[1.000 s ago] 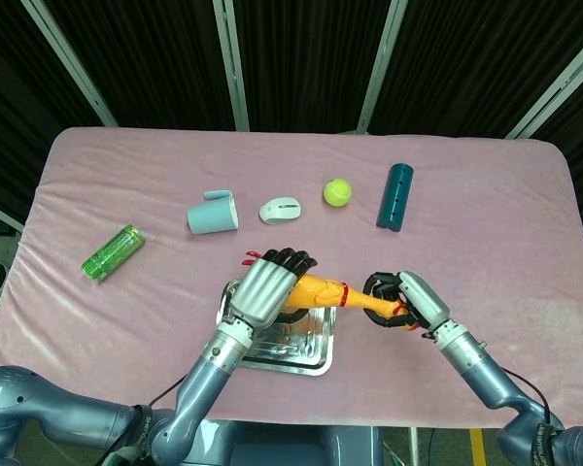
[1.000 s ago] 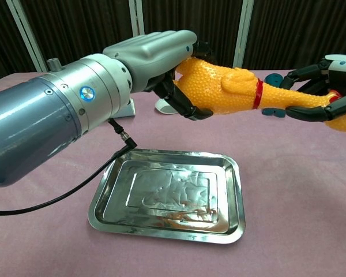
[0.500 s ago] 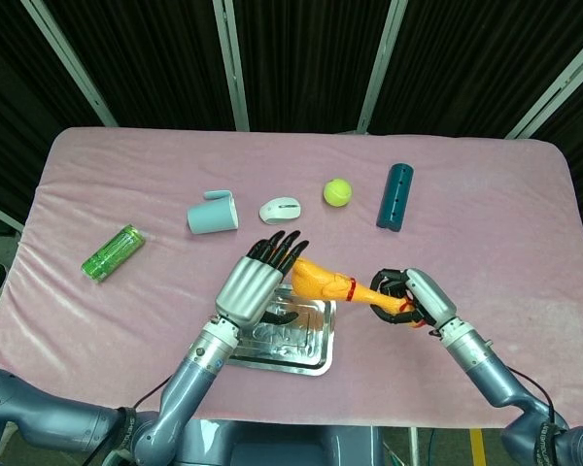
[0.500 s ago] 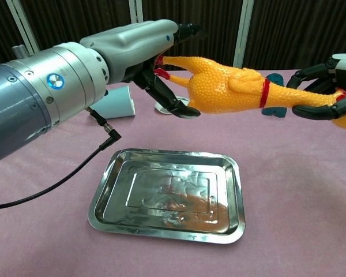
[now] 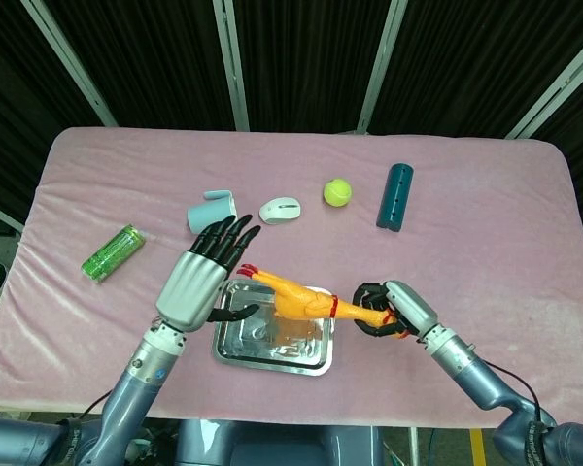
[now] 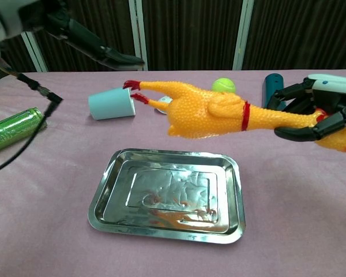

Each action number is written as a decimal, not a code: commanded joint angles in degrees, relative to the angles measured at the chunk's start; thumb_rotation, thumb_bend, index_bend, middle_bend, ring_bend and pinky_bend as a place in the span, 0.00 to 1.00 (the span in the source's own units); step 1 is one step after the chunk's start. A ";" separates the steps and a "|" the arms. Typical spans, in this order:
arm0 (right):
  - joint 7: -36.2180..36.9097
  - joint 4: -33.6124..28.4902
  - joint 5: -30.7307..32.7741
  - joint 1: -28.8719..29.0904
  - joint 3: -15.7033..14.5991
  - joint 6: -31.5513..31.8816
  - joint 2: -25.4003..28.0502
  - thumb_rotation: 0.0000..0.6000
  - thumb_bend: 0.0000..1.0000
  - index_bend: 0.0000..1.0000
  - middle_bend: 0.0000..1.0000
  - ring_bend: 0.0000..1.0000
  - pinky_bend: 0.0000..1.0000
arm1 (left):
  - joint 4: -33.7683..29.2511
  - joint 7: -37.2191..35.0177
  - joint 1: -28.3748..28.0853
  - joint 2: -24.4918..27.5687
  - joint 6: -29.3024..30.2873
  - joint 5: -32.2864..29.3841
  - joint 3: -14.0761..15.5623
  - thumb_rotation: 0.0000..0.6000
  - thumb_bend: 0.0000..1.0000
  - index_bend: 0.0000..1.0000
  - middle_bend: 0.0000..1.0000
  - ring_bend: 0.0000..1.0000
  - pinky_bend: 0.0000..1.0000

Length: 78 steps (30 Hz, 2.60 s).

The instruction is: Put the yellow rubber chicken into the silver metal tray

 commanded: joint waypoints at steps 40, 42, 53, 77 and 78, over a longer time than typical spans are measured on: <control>-21.10 8.58 1.31 6.58 -1.88 -9.54 -8.45 1.00 0.08 0.00 0.05 0.00 0.02 | 4.27 -12.38 11.67 10.56 2.02 3.24 1.90 0.96 0.08 0.00 0.00 0.00 0.12; -21.52 7.39 1.55 6.22 -1.60 -8.62 -7.14 1.00 0.08 0.00 0.05 0.00 0.02 | 4.34 -12.59 11.94 10.73 1.97 3.26 1.79 0.96 0.08 0.00 0.00 0.00 0.12; -22.44 3.04 5.56 -0.51 0.91 2.83 2.75 1.00 0.30 0.18 0.22 0.15 0.21 | 5.46 -13.01 14.71 14.29 2.07 0.90 1.74 1.00 0.08 0.00 0.00 0.00 0.10; -37.52 6.34 12.69 -21.24 1.24 28.58 5.30 1.00 0.37 0.22 0.30 0.14 0.20 | 13.48 -23.08 28.68 17.25 9.21 5.78 10.17 1.00 0.08 0.00 0.00 0.00 0.05; -37.68 5.89 12.56 -21.89 0.89 28.97 5.47 1.00 0.37 0.21 0.29 0.14 0.19 | 13.46 -23.06 29.15 17.33 9.46 6.09 10.48 1.00 0.08 0.00 0.00 0.00 0.05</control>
